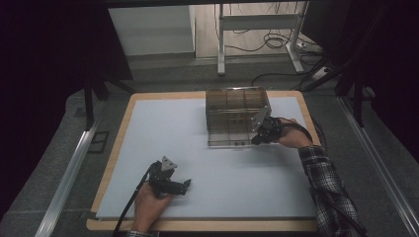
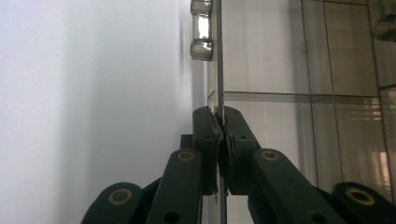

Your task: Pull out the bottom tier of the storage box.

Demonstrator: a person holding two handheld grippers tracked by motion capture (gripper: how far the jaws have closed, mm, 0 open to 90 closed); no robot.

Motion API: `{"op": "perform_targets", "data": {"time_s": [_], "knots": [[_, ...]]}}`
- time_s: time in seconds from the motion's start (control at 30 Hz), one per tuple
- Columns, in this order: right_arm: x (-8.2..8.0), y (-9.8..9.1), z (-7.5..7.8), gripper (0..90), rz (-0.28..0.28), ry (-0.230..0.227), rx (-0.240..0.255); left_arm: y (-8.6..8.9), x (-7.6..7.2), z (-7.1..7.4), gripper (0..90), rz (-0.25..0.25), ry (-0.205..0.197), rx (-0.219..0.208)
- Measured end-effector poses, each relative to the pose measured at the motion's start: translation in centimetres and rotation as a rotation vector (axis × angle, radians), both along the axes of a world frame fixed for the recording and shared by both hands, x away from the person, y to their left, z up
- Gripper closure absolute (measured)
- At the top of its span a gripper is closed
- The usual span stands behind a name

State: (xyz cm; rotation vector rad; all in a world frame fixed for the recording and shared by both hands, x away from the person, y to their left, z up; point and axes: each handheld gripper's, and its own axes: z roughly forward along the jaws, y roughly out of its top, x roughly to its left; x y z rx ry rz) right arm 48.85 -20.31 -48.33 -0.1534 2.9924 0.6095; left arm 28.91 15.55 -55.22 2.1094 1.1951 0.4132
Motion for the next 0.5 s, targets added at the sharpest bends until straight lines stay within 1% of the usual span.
{"op": "perform_targets", "data": {"time_s": [0.13,0.3,0.5], "knots": [[-0.5,-0.1,-0.1,85.2,0.001,-0.003,0.000,0.0,0.0,0.0,0.0,0.000,0.000,0.000],[-1.5,-0.2,-0.2,85.3,0.008,-0.010,0.003,0.0,0.0,0.0,0.0,0.002,-0.001,-0.002],[-2.0,-0.4,-0.4,85.4,0.011,-0.011,0.015,0.0,0.0,0.0,0.0,0.003,-0.001,-0.004]]}}
